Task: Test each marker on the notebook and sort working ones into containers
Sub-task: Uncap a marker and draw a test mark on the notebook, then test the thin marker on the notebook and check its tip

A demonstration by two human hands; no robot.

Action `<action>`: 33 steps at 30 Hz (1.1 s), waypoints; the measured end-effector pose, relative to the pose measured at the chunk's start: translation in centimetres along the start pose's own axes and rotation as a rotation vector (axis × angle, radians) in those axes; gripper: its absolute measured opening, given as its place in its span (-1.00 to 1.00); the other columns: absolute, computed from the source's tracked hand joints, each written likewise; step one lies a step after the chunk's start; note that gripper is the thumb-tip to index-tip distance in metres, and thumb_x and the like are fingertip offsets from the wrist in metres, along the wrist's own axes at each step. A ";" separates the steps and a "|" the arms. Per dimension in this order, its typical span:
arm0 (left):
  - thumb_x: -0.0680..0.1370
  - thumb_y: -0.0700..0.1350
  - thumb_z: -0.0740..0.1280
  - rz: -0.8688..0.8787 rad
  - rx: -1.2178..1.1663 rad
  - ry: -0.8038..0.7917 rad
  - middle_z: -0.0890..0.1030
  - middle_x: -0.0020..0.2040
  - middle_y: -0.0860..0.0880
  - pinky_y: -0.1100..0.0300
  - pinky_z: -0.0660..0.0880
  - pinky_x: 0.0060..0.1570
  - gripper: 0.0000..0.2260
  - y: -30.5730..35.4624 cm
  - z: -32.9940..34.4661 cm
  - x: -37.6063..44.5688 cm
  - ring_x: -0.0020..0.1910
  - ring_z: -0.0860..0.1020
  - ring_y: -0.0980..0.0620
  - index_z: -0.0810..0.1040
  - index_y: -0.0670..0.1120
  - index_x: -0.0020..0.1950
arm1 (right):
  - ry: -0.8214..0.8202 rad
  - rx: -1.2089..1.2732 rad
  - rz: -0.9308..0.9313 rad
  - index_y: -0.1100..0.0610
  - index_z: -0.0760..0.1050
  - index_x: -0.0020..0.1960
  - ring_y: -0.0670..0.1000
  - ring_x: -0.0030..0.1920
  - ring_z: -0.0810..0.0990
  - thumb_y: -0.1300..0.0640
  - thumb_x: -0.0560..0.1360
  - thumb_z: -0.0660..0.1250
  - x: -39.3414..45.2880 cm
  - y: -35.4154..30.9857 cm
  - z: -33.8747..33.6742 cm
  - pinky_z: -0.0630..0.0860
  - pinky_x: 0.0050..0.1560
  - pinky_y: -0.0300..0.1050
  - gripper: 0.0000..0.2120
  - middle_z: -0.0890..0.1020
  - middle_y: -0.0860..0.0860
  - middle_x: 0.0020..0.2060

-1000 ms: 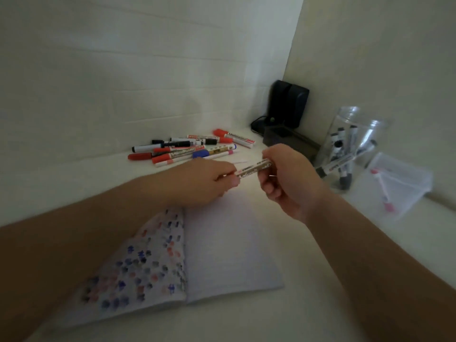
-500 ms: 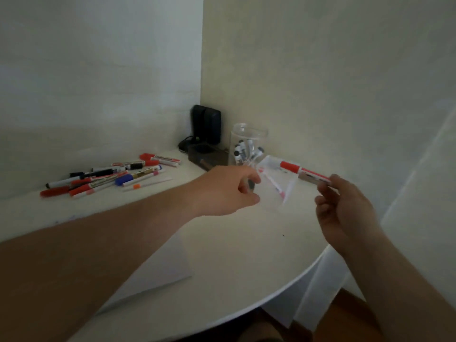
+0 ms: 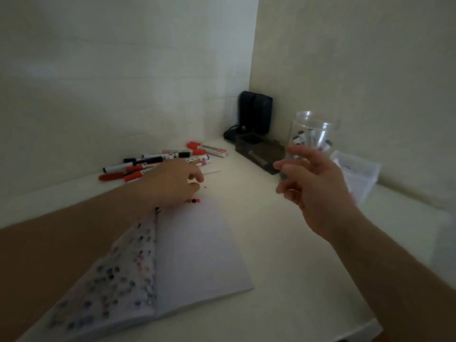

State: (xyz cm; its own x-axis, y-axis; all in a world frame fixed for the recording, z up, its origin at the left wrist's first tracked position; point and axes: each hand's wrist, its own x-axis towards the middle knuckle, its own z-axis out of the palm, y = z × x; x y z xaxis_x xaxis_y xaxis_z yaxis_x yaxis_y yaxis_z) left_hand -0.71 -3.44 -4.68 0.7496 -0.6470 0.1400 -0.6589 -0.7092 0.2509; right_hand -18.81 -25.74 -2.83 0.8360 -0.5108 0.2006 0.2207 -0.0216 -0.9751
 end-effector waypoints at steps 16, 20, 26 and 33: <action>0.70 0.02 0.14 0.050 -0.106 0.222 0.46 -0.08 0.10 0.12 0.33 -0.20 -0.84 -3.4 -0.9 -1.4 -0.15 0.43 0.12 0.45 0.04 0.00 | -0.365 -0.262 0.097 0.00 0.70 0.07 -0.03 -0.38 0.42 -0.18 0.49 0.50 4.3 5.4 10.6 0.39 -0.33 -0.10 -0.71 0.56 0.02 -0.37; 0.68 0.02 0.14 0.202 -0.082 0.194 0.45 -0.12 0.15 0.20 0.30 -0.17 -0.91 -2.0 -0.3 -4.7 -0.13 0.42 0.15 0.37 0.11 -0.01 | -0.460 0.045 0.078 0.26 0.54 0.05 -0.02 -0.45 0.35 0.23 0.63 0.36 3.3 4.7 11.5 0.20 -0.45 -0.14 -0.92 0.47 0.14 -0.39; 0.72 -0.01 0.08 0.261 -0.286 0.203 0.49 -0.13 0.16 0.21 0.39 -0.16 -0.86 -1.7 1.3 -5.5 -0.14 0.49 0.16 0.33 0.23 0.05 | -0.488 0.009 -0.009 0.21 0.49 -0.08 0.07 -0.45 0.50 0.28 0.62 0.32 2.1 5.4 12.0 0.32 -0.48 -0.16 -0.89 0.61 0.18 -0.36; 0.68 0.13 0.01 0.269 -0.189 0.166 0.54 -0.22 0.12 0.25 0.39 -0.26 -0.91 -2.2 2.2 -5.7 -0.27 0.50 0.15 0.28 0.28 0.09 | -0.546 0.132 0.137 0.17 0.41 -0.19 0.02 -0.46 0.45 0.19 0.70 0.24 2.0 5.4 12.1 0.38 -0.49 -0.23 -0.73 0.53 0.21 -0.40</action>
State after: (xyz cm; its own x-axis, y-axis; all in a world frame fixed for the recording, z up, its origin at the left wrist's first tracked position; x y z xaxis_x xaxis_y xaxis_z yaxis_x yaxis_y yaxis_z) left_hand -3.69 1.20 -8.12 0.5609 -0.7383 0.3745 -0.8224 -0.4451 0.3543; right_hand -9.86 -16.49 -6.57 0.9917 0.0170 0.1274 0.1239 0.1383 -0.9826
